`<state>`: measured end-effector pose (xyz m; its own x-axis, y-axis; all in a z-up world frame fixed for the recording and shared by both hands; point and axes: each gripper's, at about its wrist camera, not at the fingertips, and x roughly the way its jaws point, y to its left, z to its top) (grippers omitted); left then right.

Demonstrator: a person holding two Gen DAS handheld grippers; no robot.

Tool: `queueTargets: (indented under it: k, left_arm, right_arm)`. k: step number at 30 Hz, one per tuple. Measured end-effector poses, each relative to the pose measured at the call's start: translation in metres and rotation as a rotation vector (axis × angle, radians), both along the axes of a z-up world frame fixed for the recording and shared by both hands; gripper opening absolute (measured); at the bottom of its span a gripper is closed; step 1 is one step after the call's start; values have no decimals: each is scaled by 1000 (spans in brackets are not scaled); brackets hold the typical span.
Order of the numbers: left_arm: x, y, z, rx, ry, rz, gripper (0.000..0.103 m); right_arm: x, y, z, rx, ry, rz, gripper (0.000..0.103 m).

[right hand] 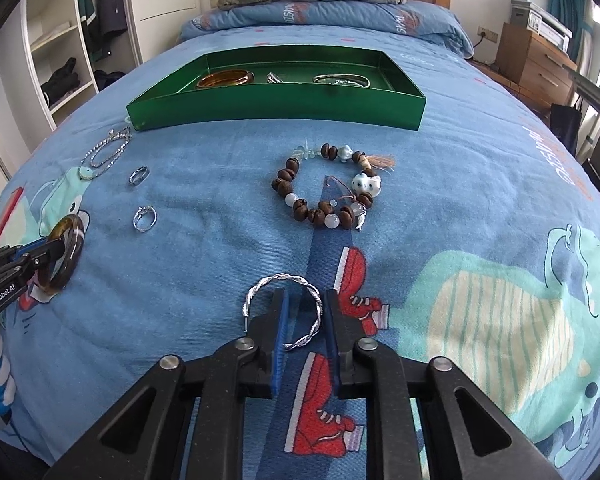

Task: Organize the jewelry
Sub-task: 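Grasp the dark tortoiseshell bangle with the left tool while the right tool grasps a twisted hoop, then carry the dark bangle and twisted hoop into the green tray and open both tools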

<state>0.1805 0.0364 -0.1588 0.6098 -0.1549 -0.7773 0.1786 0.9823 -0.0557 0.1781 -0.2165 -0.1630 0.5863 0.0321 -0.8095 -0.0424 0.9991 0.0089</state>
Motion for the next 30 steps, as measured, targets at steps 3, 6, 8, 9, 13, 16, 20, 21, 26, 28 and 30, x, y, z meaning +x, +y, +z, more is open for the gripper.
queueTargets:
  k: [3,6,8,9,13,16,20,21,26,28,30]
  left_arm:
    - [-1,0,3,4,6,-4,9]
    - [-2,-1,7,-1,11,-10,8]
    - [-5,-2,10,2,10,-15,8]
    - [-7,-3,12,1,7,-16,8]
    - [-14,-4,21,-4,-7,-19,8]
    - [-18,-3,30,-9,-22,-17,8]
    - [-22,1,39,-20,-36,-11,8]
    - [-23,2,42,-22,-40,-10,8]
    - [-24,7,53,-36,-58,-6,8]
    - [-22,9,58,-41,-66,-5,8]
    - [-20,9,63,-47,-74,-6,8]
  right_arm:
    - [-2,4,2,-16,-9,-7,7]
    - [-4,4,5,-8,-23,-18,6]
    - [-6,1,9,14,-30,-31,6]
    - [-8,1,10,21,-34,-35,6]
    - [-16,0,19,33,-56,-42,6]
    - [-22,2,28,37,-77,-42,6]
    - [-29,3,41,46,-107,-46,6]
    - [-30,3,45,47,-115,-47,6]
    - [-35,6,62,57,-154,-47,6]
    - [-35,7,69,63,-167,-45,6]
    - [-34,7,76,69,-181,-41,6]
